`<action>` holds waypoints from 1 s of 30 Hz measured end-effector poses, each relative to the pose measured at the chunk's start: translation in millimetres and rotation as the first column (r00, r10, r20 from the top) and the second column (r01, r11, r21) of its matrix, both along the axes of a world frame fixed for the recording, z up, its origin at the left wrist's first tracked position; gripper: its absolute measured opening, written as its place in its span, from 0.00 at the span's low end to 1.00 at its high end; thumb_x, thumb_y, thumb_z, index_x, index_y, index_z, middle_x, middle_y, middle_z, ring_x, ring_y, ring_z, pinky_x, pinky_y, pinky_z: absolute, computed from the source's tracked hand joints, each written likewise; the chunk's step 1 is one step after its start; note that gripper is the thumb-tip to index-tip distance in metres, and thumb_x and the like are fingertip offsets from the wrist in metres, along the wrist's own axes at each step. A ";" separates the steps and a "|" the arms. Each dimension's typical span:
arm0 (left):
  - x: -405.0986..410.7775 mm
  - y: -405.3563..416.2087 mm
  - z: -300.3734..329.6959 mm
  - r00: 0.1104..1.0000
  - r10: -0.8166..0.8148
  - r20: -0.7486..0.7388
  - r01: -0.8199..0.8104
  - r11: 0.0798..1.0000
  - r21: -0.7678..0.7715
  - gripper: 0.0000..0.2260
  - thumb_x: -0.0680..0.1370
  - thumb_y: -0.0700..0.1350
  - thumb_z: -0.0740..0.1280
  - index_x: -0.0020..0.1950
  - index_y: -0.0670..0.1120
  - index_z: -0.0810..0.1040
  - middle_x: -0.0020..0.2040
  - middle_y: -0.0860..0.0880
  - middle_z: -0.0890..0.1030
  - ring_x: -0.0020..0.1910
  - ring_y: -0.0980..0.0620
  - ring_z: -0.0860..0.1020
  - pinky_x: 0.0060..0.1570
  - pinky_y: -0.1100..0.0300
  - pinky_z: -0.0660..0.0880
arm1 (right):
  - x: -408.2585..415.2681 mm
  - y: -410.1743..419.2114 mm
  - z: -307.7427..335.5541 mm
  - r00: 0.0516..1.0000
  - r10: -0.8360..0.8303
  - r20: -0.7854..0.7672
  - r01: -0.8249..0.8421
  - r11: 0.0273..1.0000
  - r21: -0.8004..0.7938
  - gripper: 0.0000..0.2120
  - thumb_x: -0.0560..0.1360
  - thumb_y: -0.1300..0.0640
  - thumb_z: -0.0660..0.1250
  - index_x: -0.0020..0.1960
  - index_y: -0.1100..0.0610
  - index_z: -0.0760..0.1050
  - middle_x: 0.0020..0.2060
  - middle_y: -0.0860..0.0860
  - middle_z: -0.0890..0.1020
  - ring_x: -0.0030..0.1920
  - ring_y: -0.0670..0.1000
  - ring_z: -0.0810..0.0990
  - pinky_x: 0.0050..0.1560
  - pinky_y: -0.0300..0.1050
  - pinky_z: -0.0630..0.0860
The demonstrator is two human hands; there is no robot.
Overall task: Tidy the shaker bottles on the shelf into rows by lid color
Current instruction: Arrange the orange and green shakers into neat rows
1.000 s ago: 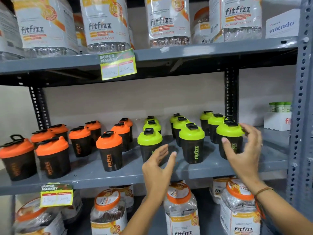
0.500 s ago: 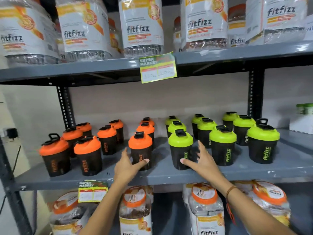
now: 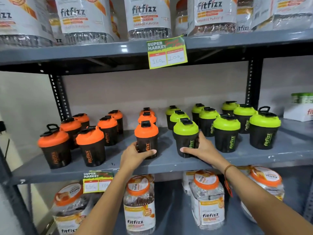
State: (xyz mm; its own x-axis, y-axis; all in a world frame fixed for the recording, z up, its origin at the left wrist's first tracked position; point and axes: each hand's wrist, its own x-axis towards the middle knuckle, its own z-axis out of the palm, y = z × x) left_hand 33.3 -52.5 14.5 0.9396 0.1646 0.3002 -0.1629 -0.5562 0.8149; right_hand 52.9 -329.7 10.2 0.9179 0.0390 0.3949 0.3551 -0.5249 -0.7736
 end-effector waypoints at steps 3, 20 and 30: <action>0.7 0.8 -0.6 1.000 -0.006 0.002 0.006 1.000 0.013 0.29 0.60 0.65 0.76 0.57 0.55 0.77 0.56 0.52 0.83 0.55 0.50 0.80 0.56 0.49 0.76 | 0.9 0.2 -1.0 1.000 0.005 0.002 -0.005 1.000 0.014 0.43 0.60 0.37 0.80 0.68 0.45 0.64 0.64 0.47 0.79 0.63 0.49 0.78 0.65 0.51 0.75; -77.2 61.0 11.4 0.706 0.349 0.616 -0.035 0.886 -0.462 0.17 0.76 0.52 0.70 0.63 0.53 0.78 0.55 0.58 0.83 0.54 0.60 0.81 0.51 0.69 0.76 | -52.0 145.4 40.9 0.529 -0.095 0.843 0.015 0.995 0.103 0.31 0.72 0.53 0.72 0.72 0.61 0.67 0.68 0.58 0.72 0.71 0.55 0.69 0.73 0.50 0.63; -73.8 231.3 -5.8 0.777 0.586 0.229 -0.560 0.810 -0.173 0.46 0.68 0.57 0.76 0.77 0.43 0.56 0.74 0.41 0.67 0.71 0.41 0.68 0.67 0.44 0.67 | -35.3 287.4 4.5 0.940 0.339 0.030 -0.334 0.936 -0.110 0.59 0.68 0.36 0.75 0.81 0.49 0.36 0.81 0.53 0.55 0.79 0.55 0.58 0.76 0.55 0.60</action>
